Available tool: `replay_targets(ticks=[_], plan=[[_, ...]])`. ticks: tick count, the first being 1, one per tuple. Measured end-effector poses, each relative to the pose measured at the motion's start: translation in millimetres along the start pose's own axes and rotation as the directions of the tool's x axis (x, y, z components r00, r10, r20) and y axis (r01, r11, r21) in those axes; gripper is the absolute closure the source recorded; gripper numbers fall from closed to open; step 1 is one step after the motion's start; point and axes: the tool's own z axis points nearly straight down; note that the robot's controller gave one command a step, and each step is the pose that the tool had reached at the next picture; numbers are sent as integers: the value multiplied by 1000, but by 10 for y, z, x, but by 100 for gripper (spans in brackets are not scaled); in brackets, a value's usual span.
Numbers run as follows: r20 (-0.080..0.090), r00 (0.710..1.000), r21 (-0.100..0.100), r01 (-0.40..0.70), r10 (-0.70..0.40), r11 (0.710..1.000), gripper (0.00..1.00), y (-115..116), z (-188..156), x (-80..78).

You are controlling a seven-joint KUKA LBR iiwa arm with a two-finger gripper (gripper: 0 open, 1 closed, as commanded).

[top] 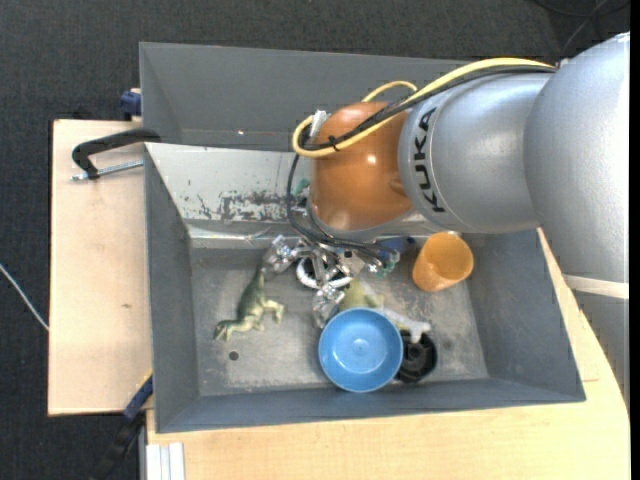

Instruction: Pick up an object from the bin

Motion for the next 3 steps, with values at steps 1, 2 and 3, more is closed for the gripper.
replay_targets(ticks=[1,2,3], plan=[[3,995,0,102,-102,995,0,632,106,-495],[0,995,1,96,-96,995,100,599,102,-476],[10,996,5,89,-89,996,100,760,-1419,-499]])
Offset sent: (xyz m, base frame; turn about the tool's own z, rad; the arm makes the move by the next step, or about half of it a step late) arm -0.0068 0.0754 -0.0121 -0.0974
